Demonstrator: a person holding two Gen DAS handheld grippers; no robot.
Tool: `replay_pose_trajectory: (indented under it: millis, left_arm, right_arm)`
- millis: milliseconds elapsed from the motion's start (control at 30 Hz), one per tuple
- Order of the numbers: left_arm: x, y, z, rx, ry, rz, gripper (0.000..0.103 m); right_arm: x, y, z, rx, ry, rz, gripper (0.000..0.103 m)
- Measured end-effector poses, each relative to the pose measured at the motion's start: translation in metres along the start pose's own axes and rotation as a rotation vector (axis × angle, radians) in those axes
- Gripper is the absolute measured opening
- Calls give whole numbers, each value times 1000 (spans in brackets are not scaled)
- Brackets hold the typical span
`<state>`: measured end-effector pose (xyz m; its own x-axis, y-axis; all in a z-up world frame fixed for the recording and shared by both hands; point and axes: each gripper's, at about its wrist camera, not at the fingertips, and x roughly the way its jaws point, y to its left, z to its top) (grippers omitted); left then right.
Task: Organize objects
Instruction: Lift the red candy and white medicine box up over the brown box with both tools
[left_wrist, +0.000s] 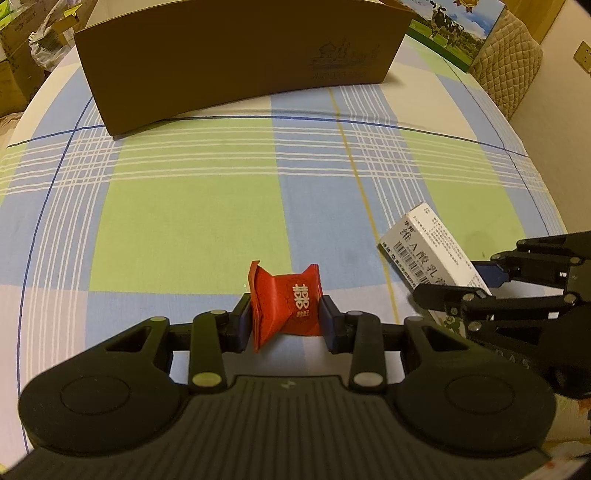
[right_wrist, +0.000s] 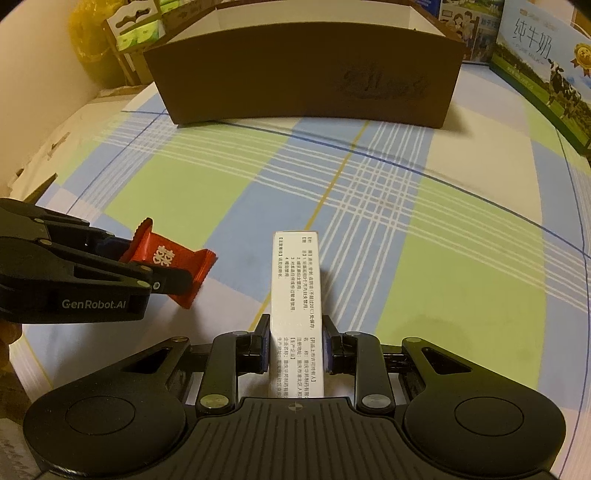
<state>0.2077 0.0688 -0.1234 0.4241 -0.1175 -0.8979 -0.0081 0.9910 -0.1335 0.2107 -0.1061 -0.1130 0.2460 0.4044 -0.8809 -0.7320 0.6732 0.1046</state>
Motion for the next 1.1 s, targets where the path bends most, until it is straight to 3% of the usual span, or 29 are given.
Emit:
replay_pose_trajectory:
  millis: [433,900,1100]
  left_arm:
    - [-13,0,7,-4,-29,-13,21]
    - [3,1,13,-4,5,-32,20]
    - [0,2,18,-4,-18,-29,16]
  right_arm:
    - [-9,0,12,-10,-39,24,23]
    - [-3,-8,12,8,-23,25,23]
    - [-6,-15,11,25,-24,17,23]
